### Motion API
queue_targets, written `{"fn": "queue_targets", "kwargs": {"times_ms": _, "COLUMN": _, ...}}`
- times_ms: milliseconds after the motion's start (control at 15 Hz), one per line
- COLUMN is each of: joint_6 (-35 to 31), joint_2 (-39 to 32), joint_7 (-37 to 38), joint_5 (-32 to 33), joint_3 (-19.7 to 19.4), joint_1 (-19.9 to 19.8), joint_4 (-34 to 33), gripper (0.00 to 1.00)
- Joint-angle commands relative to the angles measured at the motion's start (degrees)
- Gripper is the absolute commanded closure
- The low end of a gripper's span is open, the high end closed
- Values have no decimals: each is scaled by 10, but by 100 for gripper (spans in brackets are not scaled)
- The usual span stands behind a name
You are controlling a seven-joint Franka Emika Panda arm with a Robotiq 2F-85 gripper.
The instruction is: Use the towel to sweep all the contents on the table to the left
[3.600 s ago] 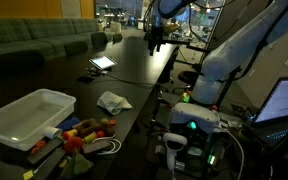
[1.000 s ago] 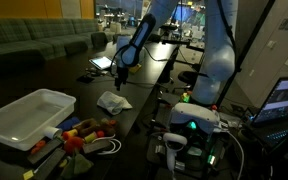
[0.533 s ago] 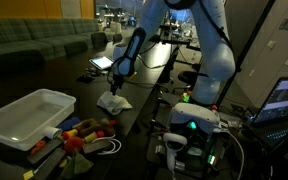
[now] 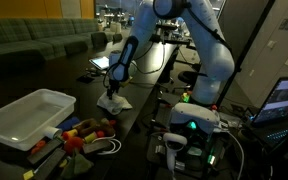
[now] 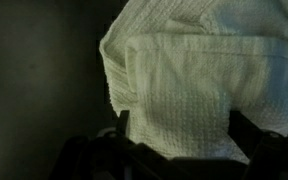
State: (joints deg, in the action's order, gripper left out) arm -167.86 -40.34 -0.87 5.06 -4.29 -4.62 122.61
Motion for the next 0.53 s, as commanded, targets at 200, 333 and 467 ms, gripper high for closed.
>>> {"fn": "queue_targets", "kwargs": {"times_ms": 200, "joint_6": 28, "joint_2": -70, "joint_7": -25, "joint_5": -16, "joint_3": 30, "joint_1": -33, "joint_4": -69, "gripper": 0}}
{"fn": "queue_targets", "kwargs": {"times_ms": 333, "joint_6": 34, "joint_2": -79, "joint_7": -26, "joint_5": -18, "joint_3": 40, "joint_1": -39, "joint_4": -74, "gripper": 0}}
{"fn": "queue_targets", "kwargs": {"times_ms": 467, "joint_6": 48, "joint_2": -86, "joint_7": -33, "joint_5": -19, "joint_3": 49, "joint_1": -47, "joint_4": -80, "gripper": 0}}
